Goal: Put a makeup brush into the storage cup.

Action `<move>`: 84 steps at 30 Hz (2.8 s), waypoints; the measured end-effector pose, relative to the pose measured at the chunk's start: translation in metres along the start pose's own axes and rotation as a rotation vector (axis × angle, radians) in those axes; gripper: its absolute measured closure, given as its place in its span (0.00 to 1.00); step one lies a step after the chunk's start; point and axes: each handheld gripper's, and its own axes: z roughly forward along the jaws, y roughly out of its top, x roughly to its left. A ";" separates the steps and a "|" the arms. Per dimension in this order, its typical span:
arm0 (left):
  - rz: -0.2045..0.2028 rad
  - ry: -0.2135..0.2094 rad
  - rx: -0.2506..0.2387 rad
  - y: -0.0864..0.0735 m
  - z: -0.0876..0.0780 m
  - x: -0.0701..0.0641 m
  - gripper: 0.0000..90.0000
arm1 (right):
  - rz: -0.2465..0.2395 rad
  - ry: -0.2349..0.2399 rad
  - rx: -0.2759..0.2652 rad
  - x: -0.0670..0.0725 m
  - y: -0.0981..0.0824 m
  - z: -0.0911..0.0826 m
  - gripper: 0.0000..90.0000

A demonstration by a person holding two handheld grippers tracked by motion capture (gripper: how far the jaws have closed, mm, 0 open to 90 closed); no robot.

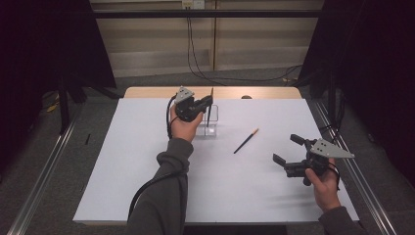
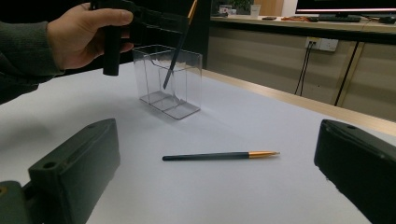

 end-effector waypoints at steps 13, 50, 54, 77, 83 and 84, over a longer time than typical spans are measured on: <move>0.003 0.010 0.021 -0.008 -0.004 0.001 0.93 | -0.007 0.002 0.001 0.001 0.000 0.001 0.00; 0.006 0.010 0.051 -0.021 -0.007 -0.002 0.93 | -0.013 0.004 -0.002 0.001 0.001 0.001 0.00; 0.000 0.021 0.059 -0.023 -0.007 -0.003 0.93 | -0.017 0.006 -0.005 0.001 0.001 0.001 0.00; 0.011 0.027 0.084 -0.027 -0.008 -0.002 0.93 | -0.008 0.009 0.002 0.002 0.001 0.002 0.00; 0.012 0.008 0.087 -0.029 -0.007 -0.002 0.93 | -0.009 0.009 0.002 0.002 0.001 0.003 0.00; 0.009 0.010 0.086 -0.029 -0.007 -0.002 0.93 | -0.010 0.010 0.001 0.002 0.001 0.003 0.00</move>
